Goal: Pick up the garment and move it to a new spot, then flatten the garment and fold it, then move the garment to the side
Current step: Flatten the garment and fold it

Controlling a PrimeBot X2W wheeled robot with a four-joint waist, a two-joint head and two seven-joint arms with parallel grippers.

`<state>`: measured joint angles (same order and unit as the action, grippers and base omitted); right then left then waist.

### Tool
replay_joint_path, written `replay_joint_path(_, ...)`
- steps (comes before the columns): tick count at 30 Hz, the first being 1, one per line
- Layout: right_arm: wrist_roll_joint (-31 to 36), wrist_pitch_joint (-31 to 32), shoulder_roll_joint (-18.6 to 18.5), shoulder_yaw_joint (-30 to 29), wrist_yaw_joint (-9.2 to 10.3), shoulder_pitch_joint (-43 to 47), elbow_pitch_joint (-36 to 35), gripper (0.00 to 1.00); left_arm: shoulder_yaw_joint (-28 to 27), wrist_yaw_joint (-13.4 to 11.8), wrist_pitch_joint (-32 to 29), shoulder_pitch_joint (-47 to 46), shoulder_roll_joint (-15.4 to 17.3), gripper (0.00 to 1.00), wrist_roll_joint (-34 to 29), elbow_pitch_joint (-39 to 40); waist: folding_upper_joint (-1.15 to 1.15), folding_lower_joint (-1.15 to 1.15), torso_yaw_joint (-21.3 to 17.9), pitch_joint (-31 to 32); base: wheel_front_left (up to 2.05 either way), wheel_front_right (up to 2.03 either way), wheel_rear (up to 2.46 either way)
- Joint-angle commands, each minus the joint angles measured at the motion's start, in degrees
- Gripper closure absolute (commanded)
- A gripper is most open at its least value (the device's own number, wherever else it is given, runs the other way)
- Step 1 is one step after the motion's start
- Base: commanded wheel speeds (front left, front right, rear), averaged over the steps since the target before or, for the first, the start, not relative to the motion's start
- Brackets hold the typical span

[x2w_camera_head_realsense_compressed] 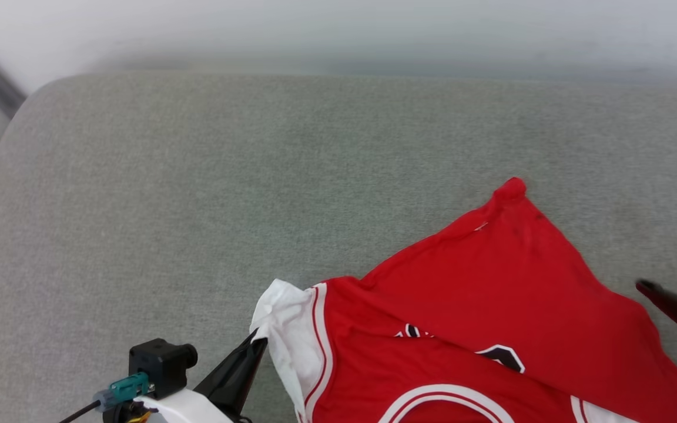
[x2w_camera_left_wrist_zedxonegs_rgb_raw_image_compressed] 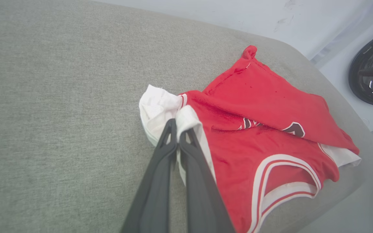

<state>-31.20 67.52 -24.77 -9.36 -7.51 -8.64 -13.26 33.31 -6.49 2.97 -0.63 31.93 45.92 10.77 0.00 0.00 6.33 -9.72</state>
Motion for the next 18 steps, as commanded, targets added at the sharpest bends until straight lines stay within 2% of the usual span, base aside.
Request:
replay_joint_path(1,1.0,1.2,0.2,2.2,0.04,-3.6,-0.3,0.0,0.3,0.4,0.1,-1.3,0.0,1.0,-0.5,0.4,0.0,0.0,1.4,-1.4,0.0,0.0,0.0)
replay_joint_path(4,2.8,2.3,1.5,5.4,0.03,-9.6,1.8,0.0,0.8,0.8,-0.3,-2.5,-0.3,1.0,-1.1,1.1,0.0,0.0,3.2,-3.1,0.0,0.0,0.0)
replay_joint_path(9,5.7,2.3,2.7,8.5,0.04,-18.1,9.5,0.0,1.7,1.1,-0.8,-4.9,-1.1,1.0,-2.4,2.7,0.0,0.0,7.1,-6.2,0.0,0.0,0.0)
replay_joint_path(18,10.0,0.4,1.1,10.9,0.03,-25.6,21.4,0.0,2.7,1.3,-0.6,-7.2,-2.5,1.0,-3.4,4.4,0.0,0.0,12.5,-10.5,0.0,0.0,0.0)
